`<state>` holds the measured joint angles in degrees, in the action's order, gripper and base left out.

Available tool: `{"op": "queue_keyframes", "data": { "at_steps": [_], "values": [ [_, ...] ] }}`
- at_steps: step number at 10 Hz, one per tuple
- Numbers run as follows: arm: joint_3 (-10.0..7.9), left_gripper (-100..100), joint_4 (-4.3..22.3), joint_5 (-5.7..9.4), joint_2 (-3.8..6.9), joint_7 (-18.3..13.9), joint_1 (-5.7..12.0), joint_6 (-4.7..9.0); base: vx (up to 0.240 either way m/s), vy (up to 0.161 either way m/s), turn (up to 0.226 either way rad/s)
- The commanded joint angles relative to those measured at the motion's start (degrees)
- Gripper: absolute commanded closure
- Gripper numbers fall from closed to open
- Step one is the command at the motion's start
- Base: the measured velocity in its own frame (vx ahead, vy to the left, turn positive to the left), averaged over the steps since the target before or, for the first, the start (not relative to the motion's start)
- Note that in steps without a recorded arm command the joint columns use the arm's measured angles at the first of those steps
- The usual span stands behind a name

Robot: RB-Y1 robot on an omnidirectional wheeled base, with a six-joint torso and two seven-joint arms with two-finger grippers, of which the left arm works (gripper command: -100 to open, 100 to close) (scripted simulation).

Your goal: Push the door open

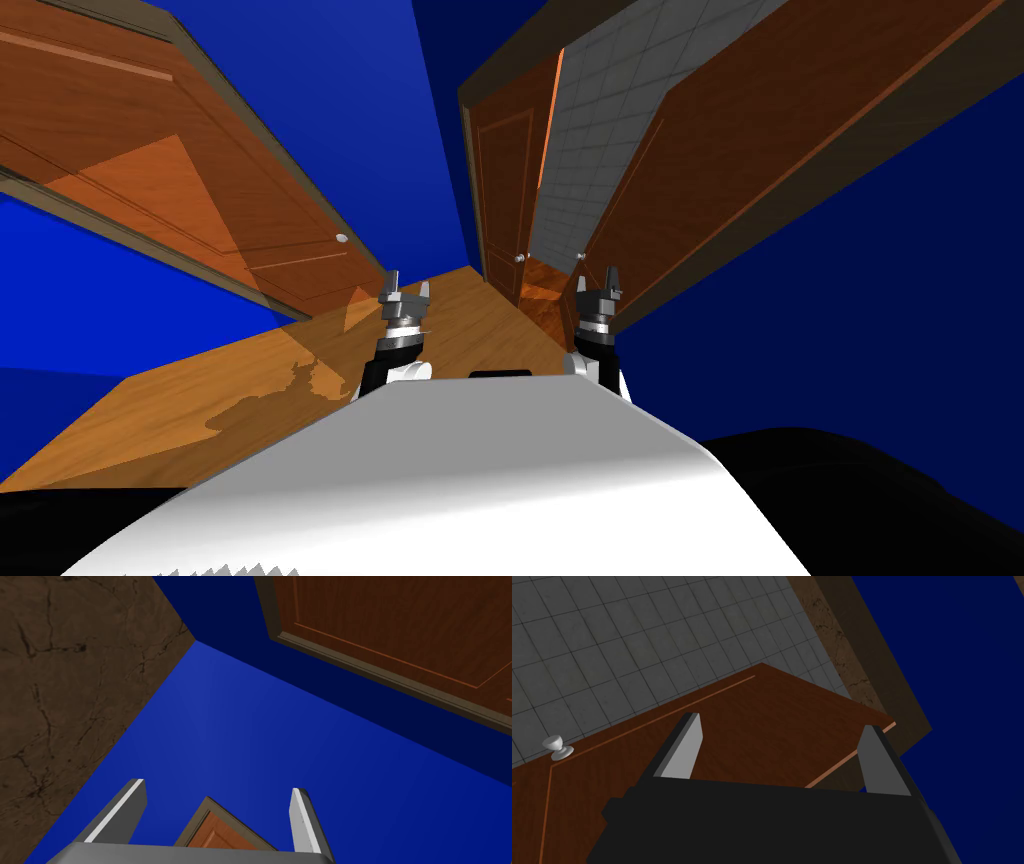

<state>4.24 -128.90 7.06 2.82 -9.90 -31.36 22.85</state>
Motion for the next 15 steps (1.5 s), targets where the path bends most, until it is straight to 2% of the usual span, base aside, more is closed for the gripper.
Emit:
{"op": "queue_keyframes", "data": {
  "at_steps": [1, 4, 10, 15],
  "values": [
    [0.17, -100, 1.64, 0.6, 0.36, -1.04, 0.62, 0.55, 0.077, 0.028, -0.176],
    [0.51, -100, 4.77, 1.74, 0.93, -3.02, 1.81, 1.6, 0.125, 0.043, -0.153],
    [1.46, -100, 13.74, 5.02, 2.05, -8.71, 5.21, 4.6, 0.136, 0.068, -0.204],
    [2.02, -100, 18.97, 6.93, 2.46, -12.03, 7.2, 6.36, 0.093, 0.052, -0.151]
  ]
}}
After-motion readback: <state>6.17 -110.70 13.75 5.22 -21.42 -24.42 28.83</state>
